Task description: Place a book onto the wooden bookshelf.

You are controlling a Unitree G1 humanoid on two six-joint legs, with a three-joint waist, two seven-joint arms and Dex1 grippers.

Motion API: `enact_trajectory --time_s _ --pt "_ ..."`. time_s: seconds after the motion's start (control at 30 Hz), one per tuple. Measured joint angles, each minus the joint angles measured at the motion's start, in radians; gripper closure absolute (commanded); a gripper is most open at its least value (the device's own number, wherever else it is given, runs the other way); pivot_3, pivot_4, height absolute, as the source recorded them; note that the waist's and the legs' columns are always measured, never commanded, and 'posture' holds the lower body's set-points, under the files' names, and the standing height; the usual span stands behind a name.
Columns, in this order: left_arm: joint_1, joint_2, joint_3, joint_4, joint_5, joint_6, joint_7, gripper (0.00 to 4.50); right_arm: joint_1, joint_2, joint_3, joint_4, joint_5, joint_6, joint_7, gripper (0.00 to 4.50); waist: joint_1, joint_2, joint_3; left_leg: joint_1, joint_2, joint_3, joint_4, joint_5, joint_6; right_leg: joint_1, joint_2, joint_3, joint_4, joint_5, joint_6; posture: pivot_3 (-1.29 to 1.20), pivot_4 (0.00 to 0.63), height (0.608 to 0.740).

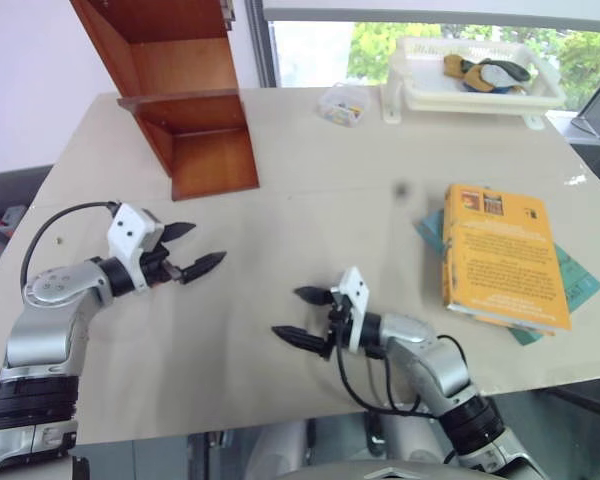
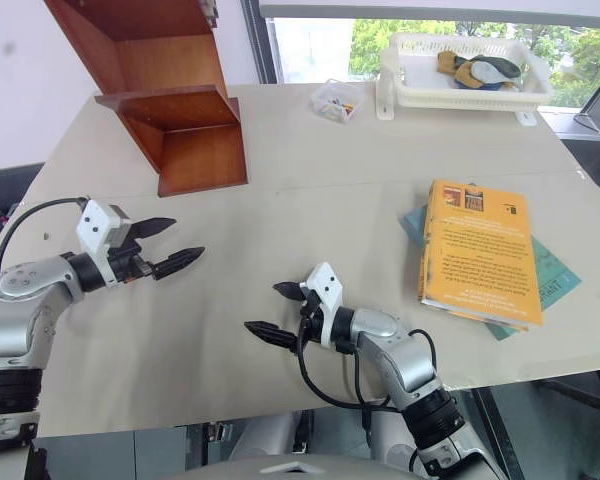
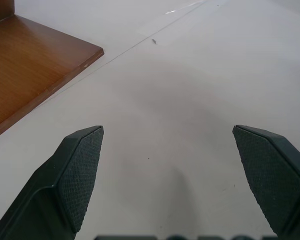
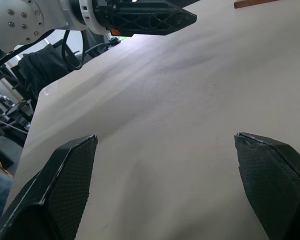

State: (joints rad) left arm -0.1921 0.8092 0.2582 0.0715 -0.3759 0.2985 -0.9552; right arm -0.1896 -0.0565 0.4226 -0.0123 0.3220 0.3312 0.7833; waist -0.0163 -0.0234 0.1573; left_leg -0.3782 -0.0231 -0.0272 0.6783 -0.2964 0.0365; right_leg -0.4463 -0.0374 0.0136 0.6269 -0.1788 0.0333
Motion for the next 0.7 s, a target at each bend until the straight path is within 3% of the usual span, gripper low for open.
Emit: enact_trajectory --time_s 0.7 --pt "0.034 -0.013 0.005 -0.023 -0.001 -0.001 0.007 0.03 -0.033 -0.01 -0.006 0.026 -0.003 -0.008 0.026 0.0 0.0 0.0 0.0 0.0 0.001 0.0 0.0 0.001 -0.001 0.0 0.0 0.0 0.0 0.001 -0.001 0.0 0.15 0.74"
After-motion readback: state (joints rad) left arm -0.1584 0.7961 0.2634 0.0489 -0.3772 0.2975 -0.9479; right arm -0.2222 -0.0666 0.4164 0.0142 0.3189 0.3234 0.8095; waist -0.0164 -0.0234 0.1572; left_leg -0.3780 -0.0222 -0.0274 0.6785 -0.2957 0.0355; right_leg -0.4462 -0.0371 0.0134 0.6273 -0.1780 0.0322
